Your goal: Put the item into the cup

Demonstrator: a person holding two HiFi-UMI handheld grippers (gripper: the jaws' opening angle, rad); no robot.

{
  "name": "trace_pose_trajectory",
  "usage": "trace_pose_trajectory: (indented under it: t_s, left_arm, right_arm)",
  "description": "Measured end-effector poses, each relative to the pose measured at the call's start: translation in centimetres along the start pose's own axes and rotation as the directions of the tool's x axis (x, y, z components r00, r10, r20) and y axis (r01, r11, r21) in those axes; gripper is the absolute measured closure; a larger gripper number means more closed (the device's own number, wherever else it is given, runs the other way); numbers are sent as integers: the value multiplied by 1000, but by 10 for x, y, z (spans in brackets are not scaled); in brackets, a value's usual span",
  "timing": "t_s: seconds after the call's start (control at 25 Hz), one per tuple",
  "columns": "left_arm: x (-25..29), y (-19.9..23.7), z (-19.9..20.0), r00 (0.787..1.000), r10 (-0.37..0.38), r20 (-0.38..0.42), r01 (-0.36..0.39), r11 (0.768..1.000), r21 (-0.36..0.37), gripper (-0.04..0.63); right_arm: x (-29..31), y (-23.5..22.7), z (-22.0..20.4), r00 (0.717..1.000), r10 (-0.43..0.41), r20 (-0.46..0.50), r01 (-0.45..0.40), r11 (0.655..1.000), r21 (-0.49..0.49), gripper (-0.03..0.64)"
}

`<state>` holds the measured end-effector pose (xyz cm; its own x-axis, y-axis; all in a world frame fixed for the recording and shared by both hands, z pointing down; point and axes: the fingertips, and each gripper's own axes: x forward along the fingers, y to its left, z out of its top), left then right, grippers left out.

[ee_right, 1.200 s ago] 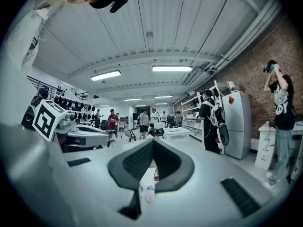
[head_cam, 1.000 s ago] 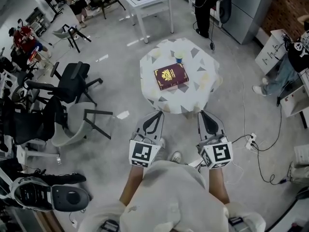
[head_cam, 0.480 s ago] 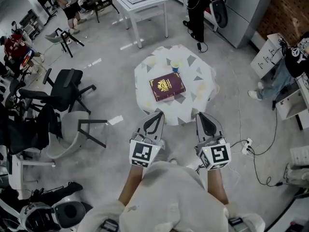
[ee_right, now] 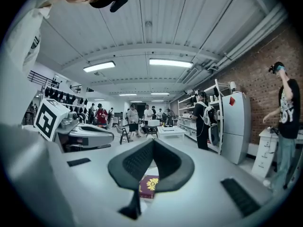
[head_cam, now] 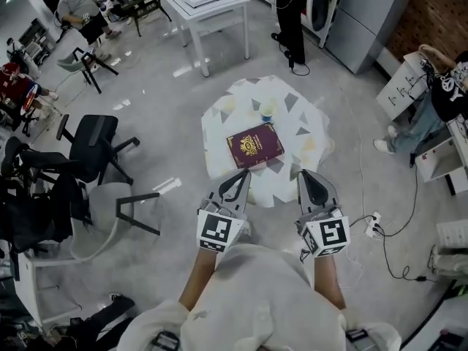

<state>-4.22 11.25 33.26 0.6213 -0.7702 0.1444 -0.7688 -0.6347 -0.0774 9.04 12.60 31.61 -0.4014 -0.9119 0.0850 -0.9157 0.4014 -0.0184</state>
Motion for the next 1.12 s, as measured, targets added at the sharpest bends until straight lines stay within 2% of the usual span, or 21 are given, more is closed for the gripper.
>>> trace_pose_trajectory:
  t_s: [0.56,0.76,1.12]
  left_arm:
    - [46,85,-18,998,-70,-1,70,997,-25,581]
    - [56,95,-25,996,-93,-5,93,994,-53,583]
    - [82,102,-27,995,-103,-16,102,993,-56,581]
  right_arm:
    - [90,6,-2,998,-55,-38,54,998,-23,612]
    - [101,6,-7,994,-77,-74,75,997,-36,612]
    - [119,-11,-15,993,-79,-91,77,997,-22,612]
